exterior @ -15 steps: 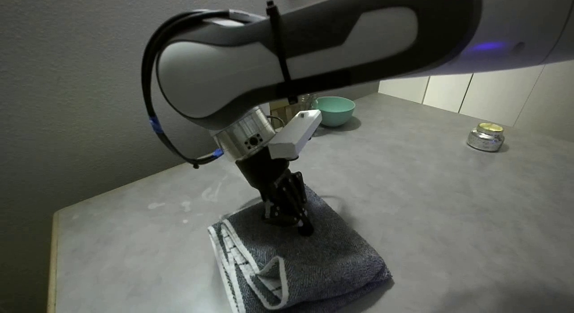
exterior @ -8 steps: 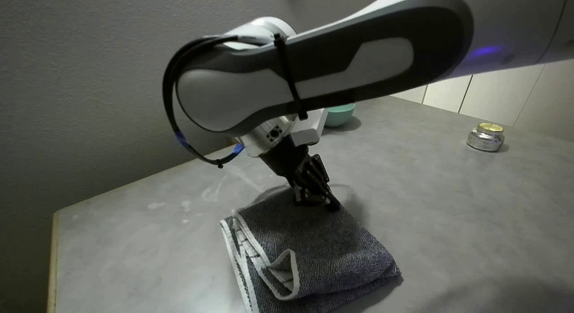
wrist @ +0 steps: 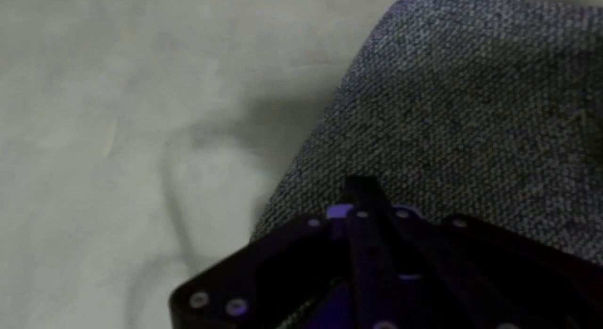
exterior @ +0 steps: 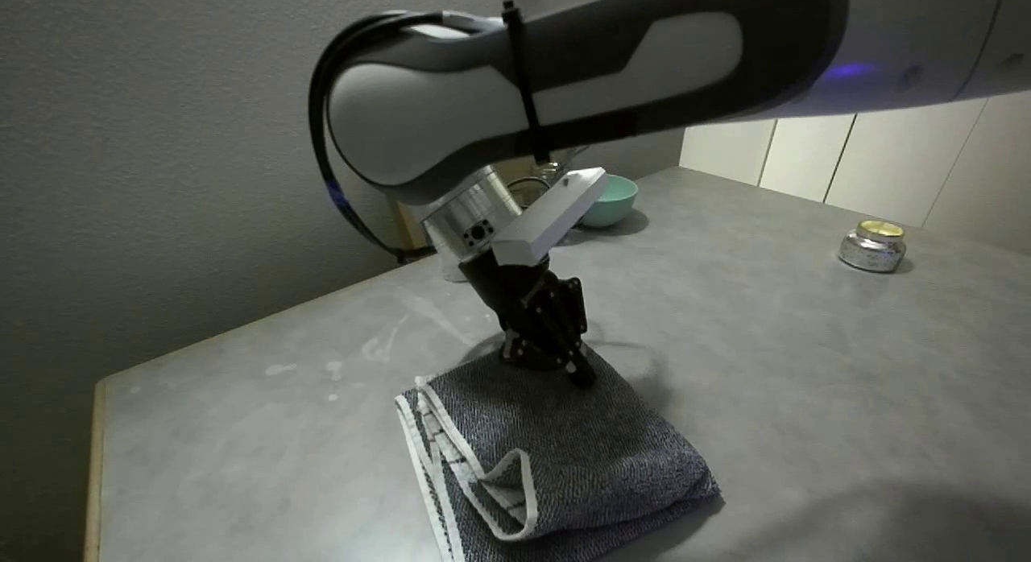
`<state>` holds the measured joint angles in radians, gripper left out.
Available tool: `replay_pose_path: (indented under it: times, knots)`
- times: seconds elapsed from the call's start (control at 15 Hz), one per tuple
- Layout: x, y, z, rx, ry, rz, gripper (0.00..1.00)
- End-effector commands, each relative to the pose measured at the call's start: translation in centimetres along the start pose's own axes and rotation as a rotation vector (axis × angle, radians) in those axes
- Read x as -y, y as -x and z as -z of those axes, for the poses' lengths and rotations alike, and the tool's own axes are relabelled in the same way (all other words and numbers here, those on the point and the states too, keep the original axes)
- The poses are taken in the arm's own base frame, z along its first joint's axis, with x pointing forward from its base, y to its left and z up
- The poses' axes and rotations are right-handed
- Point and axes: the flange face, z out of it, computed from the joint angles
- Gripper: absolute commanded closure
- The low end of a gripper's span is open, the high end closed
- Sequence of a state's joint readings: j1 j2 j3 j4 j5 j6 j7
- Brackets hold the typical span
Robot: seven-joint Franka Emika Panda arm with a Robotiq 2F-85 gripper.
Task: Fold the towel from right to left
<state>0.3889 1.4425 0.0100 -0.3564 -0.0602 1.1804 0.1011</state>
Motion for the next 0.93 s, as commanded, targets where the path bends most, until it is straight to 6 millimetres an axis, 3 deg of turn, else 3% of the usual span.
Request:
replay_pose_path:
  times: [0.0, 0.53, 0.87]
  knots:
    - [1.8, 0.2, 1.1, -0.022, -0.104, -0.166, 1.0]
    - [8.7, -1.3, 2.1, -0.155, -0.237, -0.59, 1.0]
    - [11.3, -2.0, 2.4, -0.234, -0.272, -0.854, 1.0]
